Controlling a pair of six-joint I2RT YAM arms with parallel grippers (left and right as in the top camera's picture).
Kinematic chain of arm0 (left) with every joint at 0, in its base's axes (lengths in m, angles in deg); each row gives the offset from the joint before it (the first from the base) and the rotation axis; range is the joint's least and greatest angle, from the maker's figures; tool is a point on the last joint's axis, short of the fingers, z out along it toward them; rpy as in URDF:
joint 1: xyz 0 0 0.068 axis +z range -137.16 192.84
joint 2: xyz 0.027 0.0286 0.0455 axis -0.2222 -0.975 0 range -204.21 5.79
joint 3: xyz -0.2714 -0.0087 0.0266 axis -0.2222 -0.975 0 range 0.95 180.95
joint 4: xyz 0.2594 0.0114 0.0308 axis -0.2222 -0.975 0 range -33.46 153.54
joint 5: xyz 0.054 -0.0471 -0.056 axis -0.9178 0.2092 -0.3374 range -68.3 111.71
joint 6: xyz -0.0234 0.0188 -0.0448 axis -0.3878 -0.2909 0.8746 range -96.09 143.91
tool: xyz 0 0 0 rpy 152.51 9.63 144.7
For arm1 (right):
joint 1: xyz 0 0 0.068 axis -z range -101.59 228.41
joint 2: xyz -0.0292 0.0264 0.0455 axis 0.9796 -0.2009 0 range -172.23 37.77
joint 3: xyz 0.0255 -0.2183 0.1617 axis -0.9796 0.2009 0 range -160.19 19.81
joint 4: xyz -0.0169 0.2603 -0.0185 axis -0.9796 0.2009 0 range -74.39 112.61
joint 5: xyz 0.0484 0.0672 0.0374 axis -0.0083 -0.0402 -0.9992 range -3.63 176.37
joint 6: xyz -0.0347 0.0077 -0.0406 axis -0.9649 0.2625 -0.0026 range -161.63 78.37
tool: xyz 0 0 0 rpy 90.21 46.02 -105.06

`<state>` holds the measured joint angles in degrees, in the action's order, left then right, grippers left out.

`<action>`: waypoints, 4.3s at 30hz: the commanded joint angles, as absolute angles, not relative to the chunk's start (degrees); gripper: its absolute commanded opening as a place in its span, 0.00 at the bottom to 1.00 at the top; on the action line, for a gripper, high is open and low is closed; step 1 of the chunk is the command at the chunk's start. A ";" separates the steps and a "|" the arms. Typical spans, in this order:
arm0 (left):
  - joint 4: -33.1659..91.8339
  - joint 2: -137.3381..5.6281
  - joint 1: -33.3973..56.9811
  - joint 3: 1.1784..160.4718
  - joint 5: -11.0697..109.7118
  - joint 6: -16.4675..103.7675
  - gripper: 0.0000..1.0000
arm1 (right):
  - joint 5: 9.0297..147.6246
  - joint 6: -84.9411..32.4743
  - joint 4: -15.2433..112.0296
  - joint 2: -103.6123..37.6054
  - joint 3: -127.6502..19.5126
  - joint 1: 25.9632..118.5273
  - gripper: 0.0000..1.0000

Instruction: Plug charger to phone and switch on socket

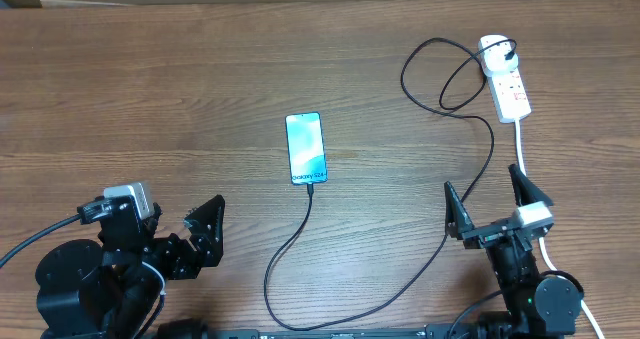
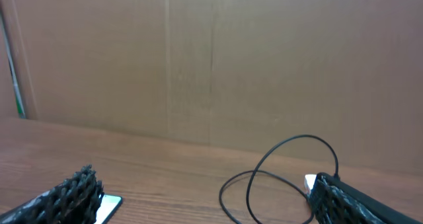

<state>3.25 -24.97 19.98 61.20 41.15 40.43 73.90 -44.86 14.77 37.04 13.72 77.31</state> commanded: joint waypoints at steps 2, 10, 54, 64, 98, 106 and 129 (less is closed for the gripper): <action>3.31 -24.88 19.98 61.20 40.95 40.62 0.99 | 74.78 -45.14 11.84 37.63 16.71 77.63 1.00; 3.31 -24.88 19.98 61.20 40.95 40.62 0.99 | 75.65 -45.18 8.89 37.63 19.38 77.83 1.00; 3.31 -24.88 19.98 61.20 40.95 40.62 1.00 | 81.81 -43.37 20.23 37.63 19.32 77.83 1.00; 3.31 -24.88 19.98 61.20 40.95 40.62 1.00 | 81.81 -43.37 20.23 37.61 19.32 77.83 1.00; -4.45 -24.67 20.00 61.11 39.14 39.31 1.00 | 81.81 -43.37 20.21 37.61 19.32 77.83 1.00; -4.77 -22.72 19.93 60.96 40.91 37.15 0.99 | 81.81 -43.37 20.21 37.61 19.32 77.83 1.00; 16.25 -8.73 19.93 39.58 47.88 25.10 1.00 | 81.81 -43.37 20.21 37.61 19.32 77.83 1.00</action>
